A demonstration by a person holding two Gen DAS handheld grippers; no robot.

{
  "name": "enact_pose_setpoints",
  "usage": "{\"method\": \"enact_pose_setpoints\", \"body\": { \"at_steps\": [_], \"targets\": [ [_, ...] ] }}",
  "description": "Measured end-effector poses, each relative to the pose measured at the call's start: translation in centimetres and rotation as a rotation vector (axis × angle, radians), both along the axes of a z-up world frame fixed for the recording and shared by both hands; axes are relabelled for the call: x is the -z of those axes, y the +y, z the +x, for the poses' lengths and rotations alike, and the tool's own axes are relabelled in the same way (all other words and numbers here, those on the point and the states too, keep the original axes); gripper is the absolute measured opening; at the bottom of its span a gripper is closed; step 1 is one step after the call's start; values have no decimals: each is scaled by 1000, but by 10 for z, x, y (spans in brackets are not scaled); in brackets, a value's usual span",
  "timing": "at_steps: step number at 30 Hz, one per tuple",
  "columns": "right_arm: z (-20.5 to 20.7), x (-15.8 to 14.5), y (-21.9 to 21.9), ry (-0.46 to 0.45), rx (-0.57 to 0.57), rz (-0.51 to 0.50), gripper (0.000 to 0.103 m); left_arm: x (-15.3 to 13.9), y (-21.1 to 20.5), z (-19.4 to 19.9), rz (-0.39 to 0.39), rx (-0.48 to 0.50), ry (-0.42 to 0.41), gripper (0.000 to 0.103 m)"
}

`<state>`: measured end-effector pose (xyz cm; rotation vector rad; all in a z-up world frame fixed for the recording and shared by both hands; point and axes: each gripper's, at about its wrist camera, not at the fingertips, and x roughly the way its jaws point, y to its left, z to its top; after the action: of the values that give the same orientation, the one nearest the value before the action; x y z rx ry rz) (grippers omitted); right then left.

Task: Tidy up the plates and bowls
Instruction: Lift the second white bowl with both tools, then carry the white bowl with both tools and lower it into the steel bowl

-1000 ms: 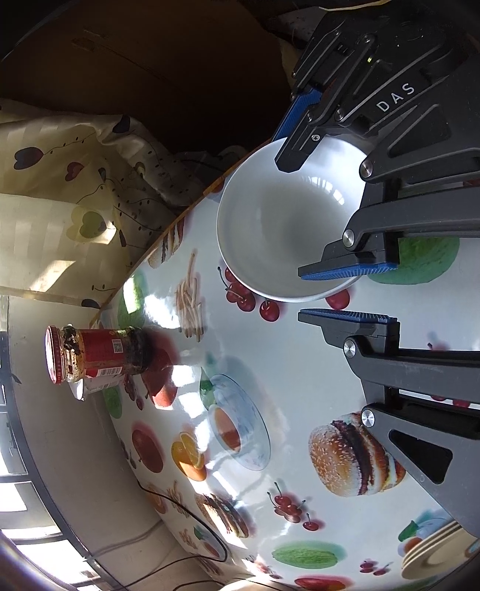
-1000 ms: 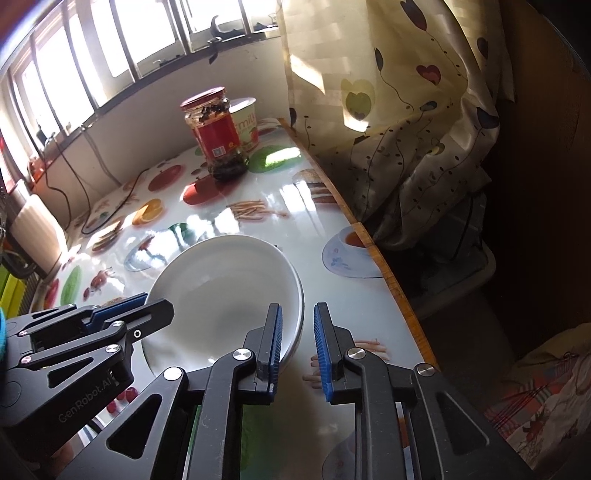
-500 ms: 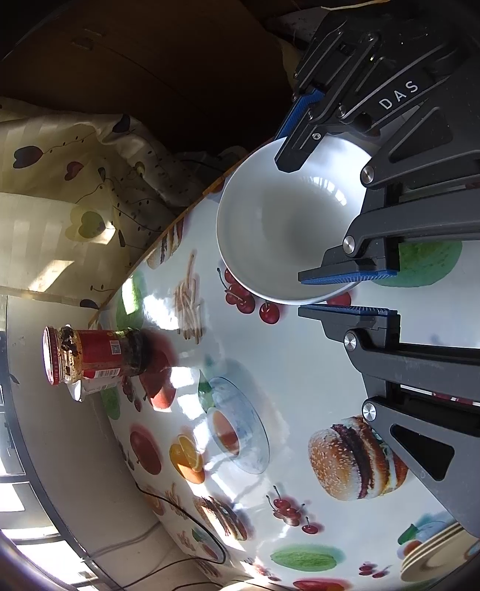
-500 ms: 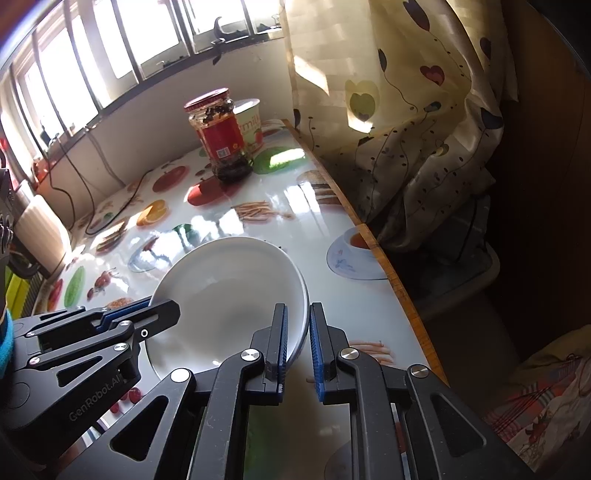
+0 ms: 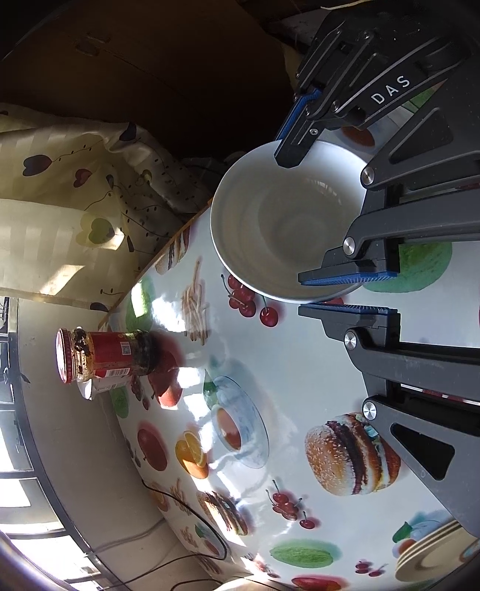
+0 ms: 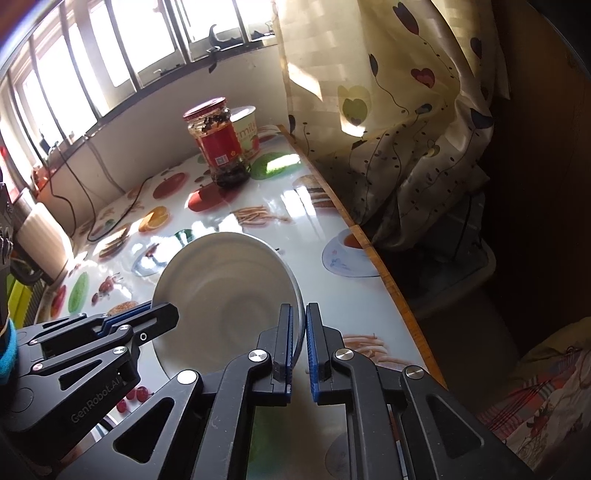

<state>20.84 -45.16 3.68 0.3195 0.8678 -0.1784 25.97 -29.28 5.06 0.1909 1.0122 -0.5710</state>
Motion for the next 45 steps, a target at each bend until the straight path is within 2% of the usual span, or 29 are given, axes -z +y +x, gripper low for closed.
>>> {"method": "enact_pose_setpoints", "body": {
  "at_steps": [20,45],
  "targets": [
    [-39,-35,30,-59,-3,-8,8,-34,35,-35,-56,-7,-59,10],
    [-86,-75,101,-125,-70,-47,9,-64,114,-80,-124,-66,-114,10]
  ]
}}
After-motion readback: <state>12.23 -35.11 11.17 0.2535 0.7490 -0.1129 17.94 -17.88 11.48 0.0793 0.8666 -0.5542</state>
